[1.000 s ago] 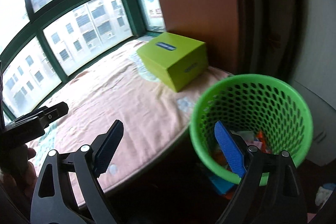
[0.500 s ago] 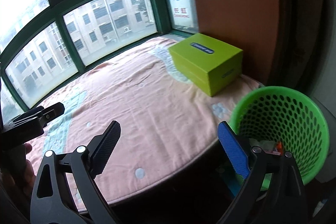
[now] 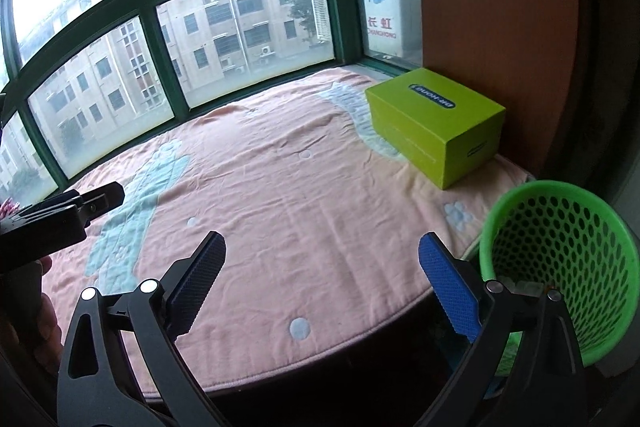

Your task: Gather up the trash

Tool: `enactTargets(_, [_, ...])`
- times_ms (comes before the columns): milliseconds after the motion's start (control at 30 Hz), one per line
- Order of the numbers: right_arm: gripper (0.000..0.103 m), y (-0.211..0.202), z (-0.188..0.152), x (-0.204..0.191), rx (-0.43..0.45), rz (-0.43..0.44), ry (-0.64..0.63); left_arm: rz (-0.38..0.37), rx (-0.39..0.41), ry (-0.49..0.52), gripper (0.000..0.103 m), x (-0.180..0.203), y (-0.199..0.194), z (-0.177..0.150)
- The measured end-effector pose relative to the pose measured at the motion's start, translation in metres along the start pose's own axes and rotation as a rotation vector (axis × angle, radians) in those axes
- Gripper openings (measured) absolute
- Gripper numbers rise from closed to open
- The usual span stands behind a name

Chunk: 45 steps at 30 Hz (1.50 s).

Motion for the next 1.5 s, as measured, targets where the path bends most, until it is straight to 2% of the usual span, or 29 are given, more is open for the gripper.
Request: enactTargets(1500, [0.098,-0.005,0.0,-0.013,0.004,0.018,-0.013,0.032,0.003,-0.009,0.096,-0.015,-0.009,-0.008])
Point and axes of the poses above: each gripper's, at about its wrist camera, not at the fingertips, and y roughly the way its jaws point, x to its right, z to its top, the point moved 9 cm from there along y, roughly the way its jaws point, and after that the axes turned 2 degrees about -x, right-handed, at the moved point
